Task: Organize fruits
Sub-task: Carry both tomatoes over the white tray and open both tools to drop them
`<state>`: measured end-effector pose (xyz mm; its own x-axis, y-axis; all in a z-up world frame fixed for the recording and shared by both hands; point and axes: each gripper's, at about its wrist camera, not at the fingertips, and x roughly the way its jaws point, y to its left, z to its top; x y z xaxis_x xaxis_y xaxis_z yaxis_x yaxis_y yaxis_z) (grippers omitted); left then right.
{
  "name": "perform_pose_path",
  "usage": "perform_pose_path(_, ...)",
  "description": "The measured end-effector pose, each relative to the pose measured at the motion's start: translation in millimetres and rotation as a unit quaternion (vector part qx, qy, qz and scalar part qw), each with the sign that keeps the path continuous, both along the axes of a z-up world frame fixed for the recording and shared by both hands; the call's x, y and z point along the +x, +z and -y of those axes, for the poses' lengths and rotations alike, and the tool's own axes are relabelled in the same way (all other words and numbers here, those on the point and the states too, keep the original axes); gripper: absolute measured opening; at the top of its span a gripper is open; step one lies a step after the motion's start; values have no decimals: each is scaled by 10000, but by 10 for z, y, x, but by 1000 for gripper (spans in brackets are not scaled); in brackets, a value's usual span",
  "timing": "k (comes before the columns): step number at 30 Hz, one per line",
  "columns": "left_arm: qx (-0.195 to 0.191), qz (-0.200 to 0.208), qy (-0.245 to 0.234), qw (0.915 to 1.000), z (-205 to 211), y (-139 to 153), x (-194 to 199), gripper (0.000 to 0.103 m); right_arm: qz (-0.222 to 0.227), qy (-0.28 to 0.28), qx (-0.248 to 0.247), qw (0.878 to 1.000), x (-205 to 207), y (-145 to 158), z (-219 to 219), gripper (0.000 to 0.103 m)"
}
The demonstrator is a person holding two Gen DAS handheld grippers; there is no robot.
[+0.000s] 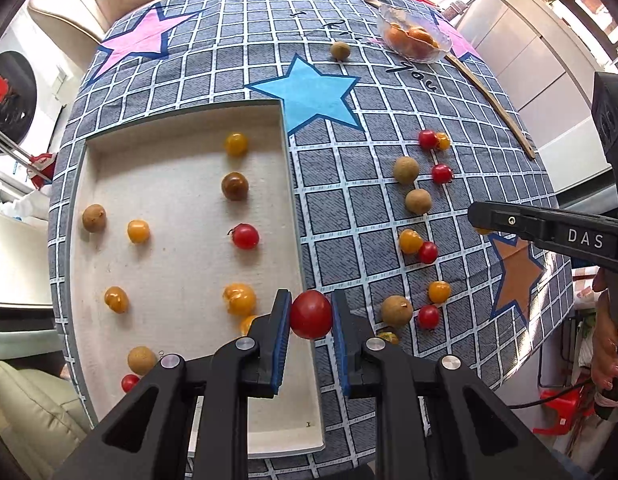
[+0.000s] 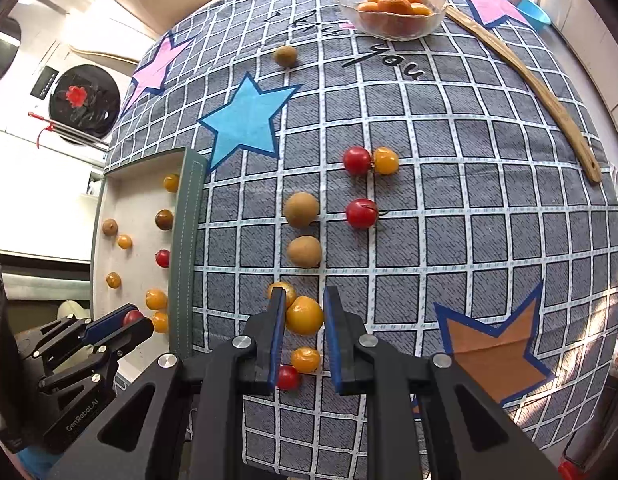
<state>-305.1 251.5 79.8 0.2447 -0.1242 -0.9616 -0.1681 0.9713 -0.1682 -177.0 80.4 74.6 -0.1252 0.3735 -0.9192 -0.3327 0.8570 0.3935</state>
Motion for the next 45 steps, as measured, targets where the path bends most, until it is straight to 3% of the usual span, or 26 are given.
perform_pose_path(12,91,-1,651,9978,-503,-45,-278,21,-65,505,297,9983,-166,151,-567,20)
perform_pose_path(19,188,-134,965,9951,-729,-233,-338,21,-129,869,440,9952,-196,153,-1016,20)
perform_pose_path(31,220,-334,1164,9924,-785,-513,-307,21,-369,1278,319,9906,-214,-215,-1750,20)
perform_pose_path(45,327,-428,1155,9919,-750,-613,-304,22,-427,1415,-38,9890,-274,-535,-2032,21)
